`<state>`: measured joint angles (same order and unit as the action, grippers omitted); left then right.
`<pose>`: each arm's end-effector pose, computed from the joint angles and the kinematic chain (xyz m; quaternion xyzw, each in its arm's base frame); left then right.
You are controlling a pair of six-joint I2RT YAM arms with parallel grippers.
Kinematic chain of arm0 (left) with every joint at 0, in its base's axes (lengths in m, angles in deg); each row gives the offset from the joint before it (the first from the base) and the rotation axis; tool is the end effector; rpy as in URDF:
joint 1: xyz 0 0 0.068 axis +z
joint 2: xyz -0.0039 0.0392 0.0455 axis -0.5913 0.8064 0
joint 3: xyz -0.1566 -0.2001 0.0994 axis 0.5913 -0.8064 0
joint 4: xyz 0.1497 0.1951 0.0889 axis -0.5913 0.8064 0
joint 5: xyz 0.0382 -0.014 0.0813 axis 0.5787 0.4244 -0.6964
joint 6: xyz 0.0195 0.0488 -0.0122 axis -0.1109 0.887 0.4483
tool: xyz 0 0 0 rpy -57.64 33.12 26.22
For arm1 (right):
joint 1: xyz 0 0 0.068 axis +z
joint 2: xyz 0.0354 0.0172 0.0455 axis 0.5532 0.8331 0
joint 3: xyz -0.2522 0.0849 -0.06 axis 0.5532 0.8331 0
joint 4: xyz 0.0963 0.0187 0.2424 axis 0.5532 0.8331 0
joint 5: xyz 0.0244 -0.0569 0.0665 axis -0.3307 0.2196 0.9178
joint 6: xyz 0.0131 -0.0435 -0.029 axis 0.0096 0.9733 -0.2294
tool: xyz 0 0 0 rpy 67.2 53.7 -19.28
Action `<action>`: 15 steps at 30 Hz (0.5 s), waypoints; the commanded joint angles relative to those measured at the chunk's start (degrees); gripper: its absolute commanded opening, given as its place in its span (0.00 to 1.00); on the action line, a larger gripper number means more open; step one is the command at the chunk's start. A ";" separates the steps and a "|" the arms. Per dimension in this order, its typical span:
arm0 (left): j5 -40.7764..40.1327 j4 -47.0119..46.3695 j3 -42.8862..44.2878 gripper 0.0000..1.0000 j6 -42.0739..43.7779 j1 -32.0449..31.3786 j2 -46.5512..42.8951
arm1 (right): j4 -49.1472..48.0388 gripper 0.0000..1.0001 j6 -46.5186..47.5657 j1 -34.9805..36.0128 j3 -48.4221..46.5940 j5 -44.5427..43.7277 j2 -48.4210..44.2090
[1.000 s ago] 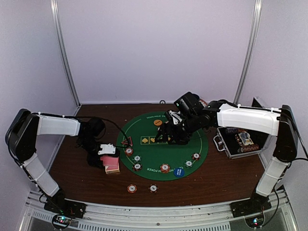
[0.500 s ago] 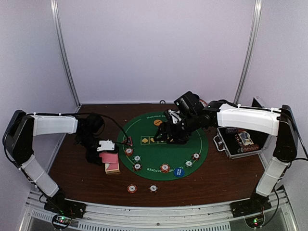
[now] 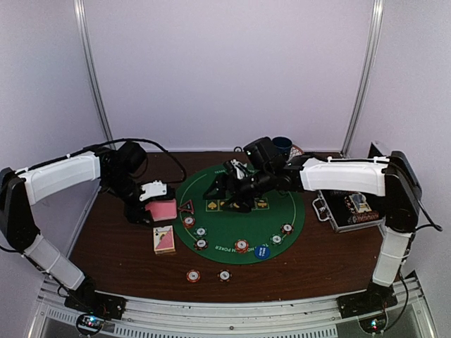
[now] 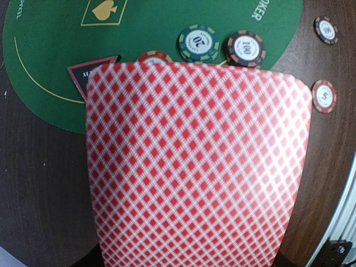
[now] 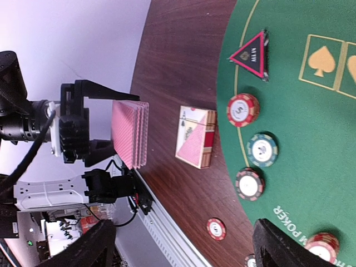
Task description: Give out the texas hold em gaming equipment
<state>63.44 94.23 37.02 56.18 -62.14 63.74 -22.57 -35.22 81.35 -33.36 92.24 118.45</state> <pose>0.2485 -0.1288 0.2449 0.5668 0.8070 -0.0845 0.1428 0.2637 0.3229 0.2548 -0.1224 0.8574 0.4974 0.0490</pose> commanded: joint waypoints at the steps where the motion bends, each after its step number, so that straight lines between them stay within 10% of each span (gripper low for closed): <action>1: 4.57 2.80 5.13 0.00 -4.13 -1.58 -0.50 | -10.77 0.89 -5.54 2.30 -4.50 5.62 4.69; 15: 5.36 4.74 9.09 0.00 -5.96 -3.35 -0.35 | -23.47 0.85 -14.40 4.13 -11.04 11.42 14.22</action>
<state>67.44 98.54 44.23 51.04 -64.77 63.74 -39.61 -46.00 84.98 -42.06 101.24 130.88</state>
